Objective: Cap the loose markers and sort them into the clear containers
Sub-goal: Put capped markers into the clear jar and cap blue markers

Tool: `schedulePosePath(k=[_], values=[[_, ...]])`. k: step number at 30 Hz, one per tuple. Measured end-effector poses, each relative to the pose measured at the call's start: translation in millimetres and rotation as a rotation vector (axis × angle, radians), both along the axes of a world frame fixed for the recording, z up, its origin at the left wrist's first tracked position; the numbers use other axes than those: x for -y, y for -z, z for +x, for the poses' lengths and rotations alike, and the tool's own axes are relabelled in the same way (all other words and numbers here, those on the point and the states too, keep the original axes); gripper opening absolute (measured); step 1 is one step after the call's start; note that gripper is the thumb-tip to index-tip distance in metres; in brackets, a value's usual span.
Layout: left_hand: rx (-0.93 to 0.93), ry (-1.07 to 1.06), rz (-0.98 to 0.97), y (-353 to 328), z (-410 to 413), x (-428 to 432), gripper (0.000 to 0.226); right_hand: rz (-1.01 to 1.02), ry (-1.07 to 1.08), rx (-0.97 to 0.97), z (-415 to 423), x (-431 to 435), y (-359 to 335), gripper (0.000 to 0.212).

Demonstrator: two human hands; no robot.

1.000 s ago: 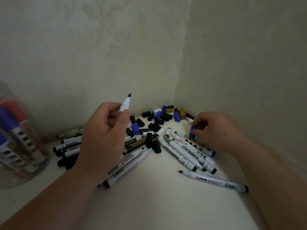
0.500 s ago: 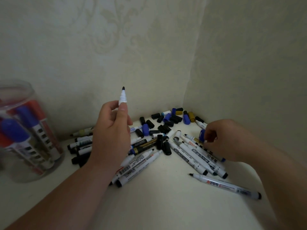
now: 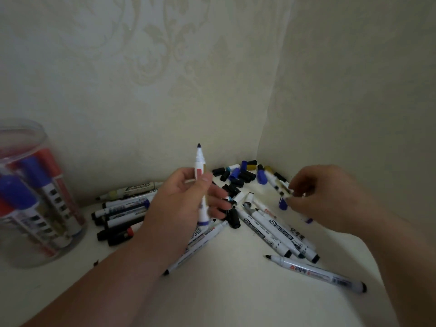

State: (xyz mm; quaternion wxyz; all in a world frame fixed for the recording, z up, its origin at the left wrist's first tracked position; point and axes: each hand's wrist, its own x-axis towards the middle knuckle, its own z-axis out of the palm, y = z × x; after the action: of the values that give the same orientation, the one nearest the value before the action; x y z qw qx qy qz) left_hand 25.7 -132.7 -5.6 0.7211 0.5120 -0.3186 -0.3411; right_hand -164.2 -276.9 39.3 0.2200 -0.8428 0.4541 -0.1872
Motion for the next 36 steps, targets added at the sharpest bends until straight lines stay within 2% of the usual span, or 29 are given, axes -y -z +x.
schedulePosePath(k=[2, 3, 4, 6, 9, 12, 15, 18, 21, 23, 26, 28, 33, 36], values=[[-0.142, 0.149, 0.015, 0, -8, 1, 0.021, 0.306, -0.077, 0.436, 6, -20, -7, 0.018], [-0.209, 0.209, 0.017, 0, -13, 1, 0.02, 0.449, -0.142, 0.56, 11, -30, -6, 0.023], [-0.275, 0.273, 0.013, 0, -18, 1, 0.021, 0.552, -0.193, 0.619, 18, -40, -4, 0.027], [-0.373, 0.396, -0.007, 1, -24, 0, 0.022, 0.641, -0.243, 0.61, 30, -56, 5, 0.026], [-0.391, 0.425, -0.013, 2, -18, -1, 0.025, 0.486, -0.202, 0.461, 39, -64, 13, 0.024], [-0.284, 0.327, 0.018, 4, -13, 0, 0.035, 0.321, -0.229, 0.325, 38, -64, 10, 0.022], [-0.185, 0.225, 0.044, 5, -12, -1, 0.024, 0.23, -0.276, 0.262, 31, -58, -3, 0.024], [-0.212, 0.153, -0.005, 0, -9, -3, 0.017, 0.114, -0.075, 0.239, 31, -19, -14, 0.021], [-0.229, 0.128, -0.02, -3, -8, -4, 0.004, -0.09, 0.042, -0.014, 46, 34, -5, 0.007], [-0.218, 0.138, -0.012, -3, -9, -3, 0.008, -0.116, -0.001, -0.169, 59, 59, 2, 0.006], [-0.215, 0.132, -0.038, -4, -9, -4, 0.018, -0.146, -0.145, -0.431, 77, 77, 7, 0.024], [-0.237, 0.128, -0.052, -5, -7, -4, 0.023, -0.212, -0.213, -0.571, 86, 82, 10, 0.028], [-0.298, 0.123, -0.046, -3, -3, -3, 0.025, -0.326, -0.298, -0.751, 100, 87, 10, 0.028], [-0.292, 0.117, -0.051, -3, -3, -3, 0.026, -0.382, -0.333, -0.735, 97, 88, 13, 0.027]])
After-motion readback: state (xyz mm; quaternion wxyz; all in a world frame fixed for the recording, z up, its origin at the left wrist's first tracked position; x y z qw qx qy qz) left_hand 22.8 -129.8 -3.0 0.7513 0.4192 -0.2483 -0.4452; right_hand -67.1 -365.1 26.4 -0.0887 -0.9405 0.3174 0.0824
